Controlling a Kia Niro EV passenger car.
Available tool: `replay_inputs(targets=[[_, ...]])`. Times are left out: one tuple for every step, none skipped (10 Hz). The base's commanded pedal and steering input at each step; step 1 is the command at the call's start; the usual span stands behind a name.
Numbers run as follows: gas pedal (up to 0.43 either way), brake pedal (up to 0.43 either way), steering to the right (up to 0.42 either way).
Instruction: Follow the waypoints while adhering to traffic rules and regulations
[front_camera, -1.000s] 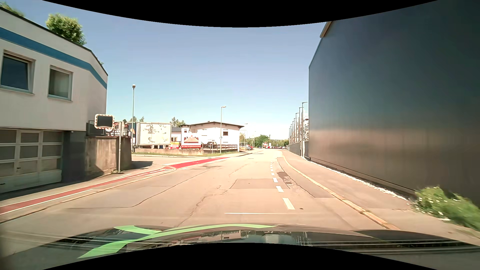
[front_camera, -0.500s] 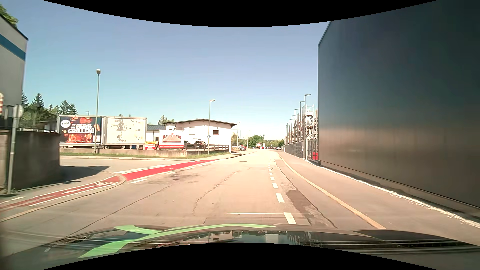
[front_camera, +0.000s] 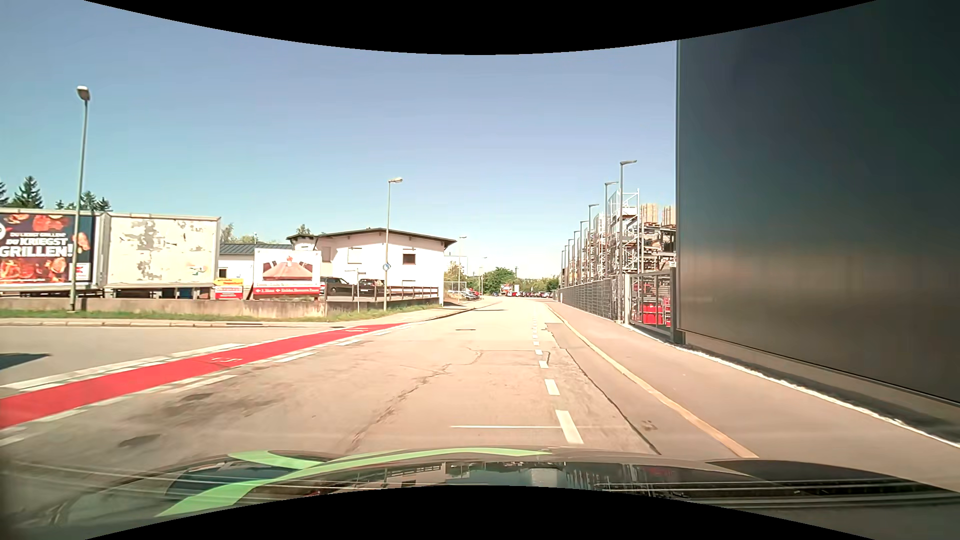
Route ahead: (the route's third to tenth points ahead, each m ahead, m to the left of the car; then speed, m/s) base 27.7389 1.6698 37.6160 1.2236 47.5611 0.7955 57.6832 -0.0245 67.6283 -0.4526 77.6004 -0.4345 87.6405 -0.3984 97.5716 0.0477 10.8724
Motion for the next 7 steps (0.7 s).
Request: replay_inputs(targets=[[0.15, 0.0, 0.018], [0.15, 0.0, 0.018], [0.15, 0.0, 0.018], [0.15, 0.0, 0.018], [0.15, 0.0, 0.019], [0.15, 0.0, 0.021], [0.15, 0.0, 0.024]])
